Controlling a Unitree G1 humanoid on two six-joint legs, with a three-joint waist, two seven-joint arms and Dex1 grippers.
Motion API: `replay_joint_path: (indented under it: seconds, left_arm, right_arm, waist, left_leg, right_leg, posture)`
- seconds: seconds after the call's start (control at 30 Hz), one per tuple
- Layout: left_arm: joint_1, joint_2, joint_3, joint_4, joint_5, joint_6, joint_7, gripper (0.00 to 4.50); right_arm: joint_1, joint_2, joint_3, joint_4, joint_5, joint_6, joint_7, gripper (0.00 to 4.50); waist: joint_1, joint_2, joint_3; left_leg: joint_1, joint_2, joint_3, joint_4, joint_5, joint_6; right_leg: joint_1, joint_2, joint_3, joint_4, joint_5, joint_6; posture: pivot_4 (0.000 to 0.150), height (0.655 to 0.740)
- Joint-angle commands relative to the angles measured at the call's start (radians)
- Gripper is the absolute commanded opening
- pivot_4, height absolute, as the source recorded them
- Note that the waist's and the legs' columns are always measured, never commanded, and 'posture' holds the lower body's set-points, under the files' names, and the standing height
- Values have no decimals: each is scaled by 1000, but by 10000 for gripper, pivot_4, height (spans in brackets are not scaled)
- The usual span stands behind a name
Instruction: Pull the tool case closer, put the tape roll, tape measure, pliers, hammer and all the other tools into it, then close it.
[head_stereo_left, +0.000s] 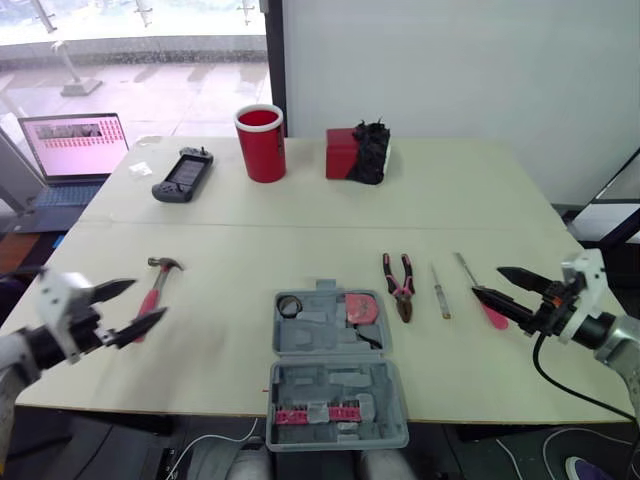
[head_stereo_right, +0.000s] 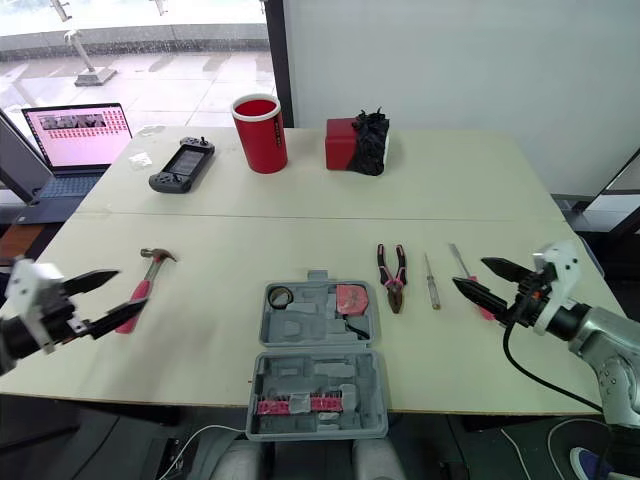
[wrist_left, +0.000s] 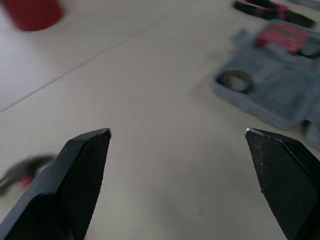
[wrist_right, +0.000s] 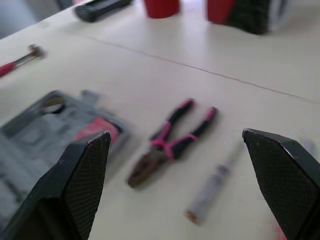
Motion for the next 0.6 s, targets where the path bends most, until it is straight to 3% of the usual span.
replay_joint_path:
  seconds: [0.03, 0.17, 0.33, 0.6]
  left_arm:
    - [-137, 39, -79, -41, -16, 68, -58, 45000]
    - [-406, 19, -230, -34, -25, 149, -156, 45000]
    - [-609, -63, -348, 46, -1, 159, -235, 45000]
    - [-676, -121, -393, 107, 37, 136, -281, 45000]
  right_arm:
    - [53, -8, -16, -129, -5, 21, -45, 44584]
    - [178, 19, -49, -294, -14, 84, -153, 44584]
    - [343, 98, -61, -466, -100, 84, -302, 44584]
    - [361, 157, 34, -540, -163, 171, -448, 44584]
  waist:
    - [1, 0, 0]
    - [21, 0, 0]
    - [22, 0, 0]
    - [9, 0, 0]
  left_leg:
    - [0, 0, 0, 0, 0, 0]
    - [-3, 0, -1, 1, 0, 0]
    - [-3, 0, -1, 1, 0, 0]
    - [-3, 0, -2, 2, 0, 0]
  right_leg:
    - [0, 0, 0, 0, 0, 0]
    - [-2, 0, -1, 0, 0, 1]
    - [-2, 0, -2, 0, 1, 5]
    - [-2, 0, -1, 1, 0, 0]
  posture:
    - [1500, 7400]
    - [1500, 7400]
    - [1500, 7400]
    - [1500, 7400]
